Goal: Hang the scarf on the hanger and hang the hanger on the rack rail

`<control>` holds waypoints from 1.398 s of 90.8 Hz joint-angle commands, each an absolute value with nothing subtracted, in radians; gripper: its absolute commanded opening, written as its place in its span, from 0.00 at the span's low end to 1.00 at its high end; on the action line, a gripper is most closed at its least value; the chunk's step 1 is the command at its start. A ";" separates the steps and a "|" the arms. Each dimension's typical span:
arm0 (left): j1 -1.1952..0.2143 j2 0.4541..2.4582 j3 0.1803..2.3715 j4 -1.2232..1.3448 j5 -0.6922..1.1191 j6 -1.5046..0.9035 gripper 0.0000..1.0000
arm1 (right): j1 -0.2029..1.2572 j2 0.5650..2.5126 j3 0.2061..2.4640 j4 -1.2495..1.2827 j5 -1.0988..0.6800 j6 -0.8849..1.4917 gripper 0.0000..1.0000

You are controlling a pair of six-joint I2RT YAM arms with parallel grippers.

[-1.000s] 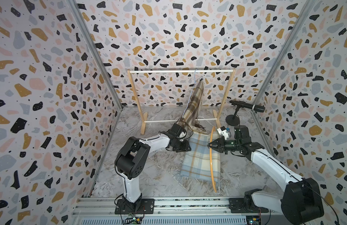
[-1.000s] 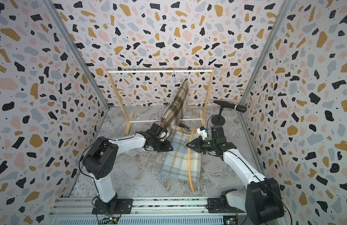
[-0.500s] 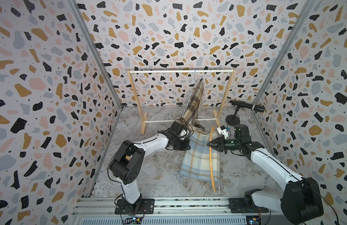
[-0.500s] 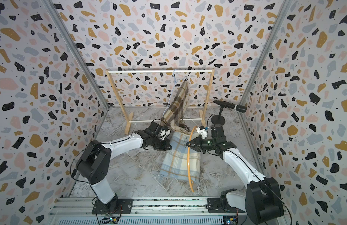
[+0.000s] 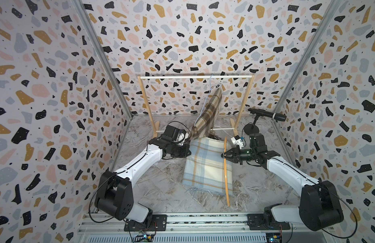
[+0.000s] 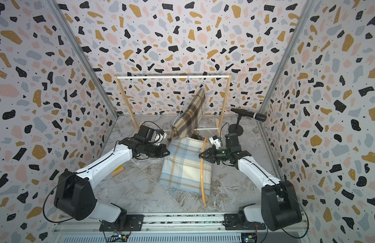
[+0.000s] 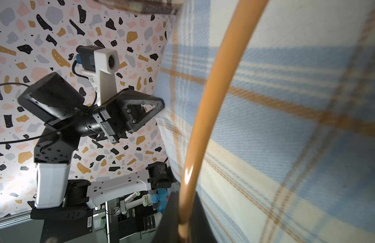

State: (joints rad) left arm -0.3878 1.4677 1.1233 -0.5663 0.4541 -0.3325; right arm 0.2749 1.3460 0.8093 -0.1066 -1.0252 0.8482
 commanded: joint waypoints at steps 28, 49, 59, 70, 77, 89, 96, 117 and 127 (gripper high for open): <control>-0.353 1.545 1.033 -0.498 0.422 -0.314 0.00 | 0.272 1.252 0.830 0.004 -1.092 0.982 0.00; -0.358 1.563 0.954 -0.387 0.477 -0.386 0.00 | 0.272 1.154 0.883 0.043 -1.042 1.153 0.00; -0.369 1.562 0.913 -0.346 0.497 -0.415 0.00 | 0.272 1.136 0.922 0.062 -1.000 1.213 0.00; -0.376 1.563 0.894 -0.319 0.504 -0.429 0.00 | 0.272 1.137 0.956 0.119 -0.988 1.283 0.00; -0.378 1.568 0.896 -0.311 0.514 -0.438 0.00 | 0.271 1.142 0.973 0.163 -0.982 1.331 0.00; -0.378 1.551 0.911 -0.324 0.515 -0.440 0.10 | 0.271 1.143 1.017 0.220 -0.951 1.401 0.00; -0.378 1.530 0.931 -0.365 0.498 -0.424 0.29 | 0.276 1.135 1.045 0.222 -0.935 1.424 0.00; -0.377 1.346 1.016 -0.545 0.461 -0.372 0.40 | 0.293 1.099 1.107 0.158 -0.863 1.467 0.00; -0.393 1.217 1.090 -0.626 0.491 -0.367 0.44 | 0.296 1.095 1.151 0.095 -0.819 1.451 0.00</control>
